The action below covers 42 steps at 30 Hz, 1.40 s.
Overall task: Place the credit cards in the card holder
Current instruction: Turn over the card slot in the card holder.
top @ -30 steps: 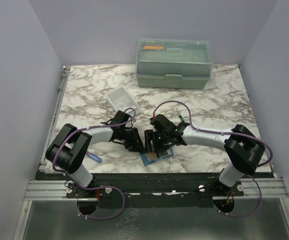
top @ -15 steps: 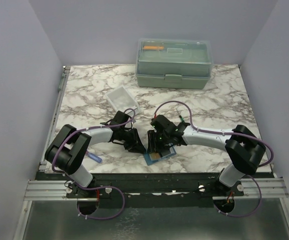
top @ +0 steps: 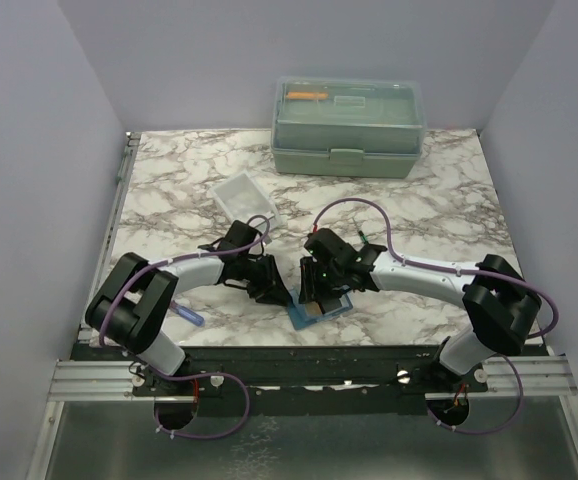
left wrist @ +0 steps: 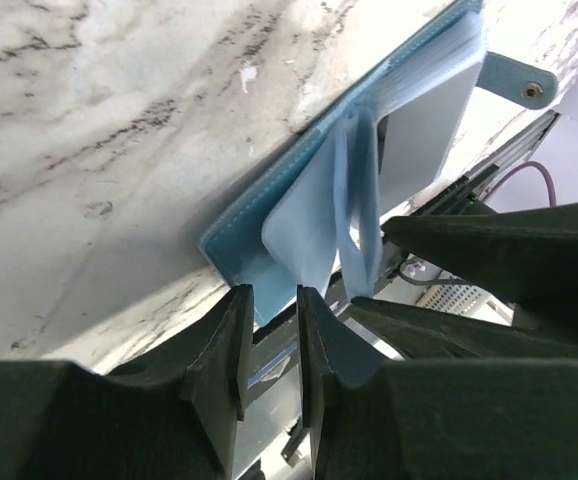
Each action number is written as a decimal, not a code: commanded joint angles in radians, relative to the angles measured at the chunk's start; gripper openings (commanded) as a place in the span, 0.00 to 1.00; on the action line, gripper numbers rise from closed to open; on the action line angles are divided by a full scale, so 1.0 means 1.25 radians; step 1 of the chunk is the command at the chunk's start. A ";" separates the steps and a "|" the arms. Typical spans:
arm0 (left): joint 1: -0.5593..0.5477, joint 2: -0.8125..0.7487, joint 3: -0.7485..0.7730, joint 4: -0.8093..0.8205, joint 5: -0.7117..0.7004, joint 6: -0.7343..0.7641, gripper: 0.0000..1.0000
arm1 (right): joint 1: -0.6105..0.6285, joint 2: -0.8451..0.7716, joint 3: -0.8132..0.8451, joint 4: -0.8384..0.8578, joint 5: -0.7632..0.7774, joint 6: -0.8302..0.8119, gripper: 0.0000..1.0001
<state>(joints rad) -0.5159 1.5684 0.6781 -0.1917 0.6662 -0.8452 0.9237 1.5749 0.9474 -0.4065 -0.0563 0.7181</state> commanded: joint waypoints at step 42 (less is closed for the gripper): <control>-0.008 0.088 0.174 -0.096 -0.087 0.102 0.32 | 0.005 -0.003 -0.018 0.004 0.018 0.010 0.44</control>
<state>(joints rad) -0.5144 1.6604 0.8768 -0.3019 0.5274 -0.7383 0.9237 1.5749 0.9298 -0.3977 -0.0566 0.7254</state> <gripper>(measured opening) 0.318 0.439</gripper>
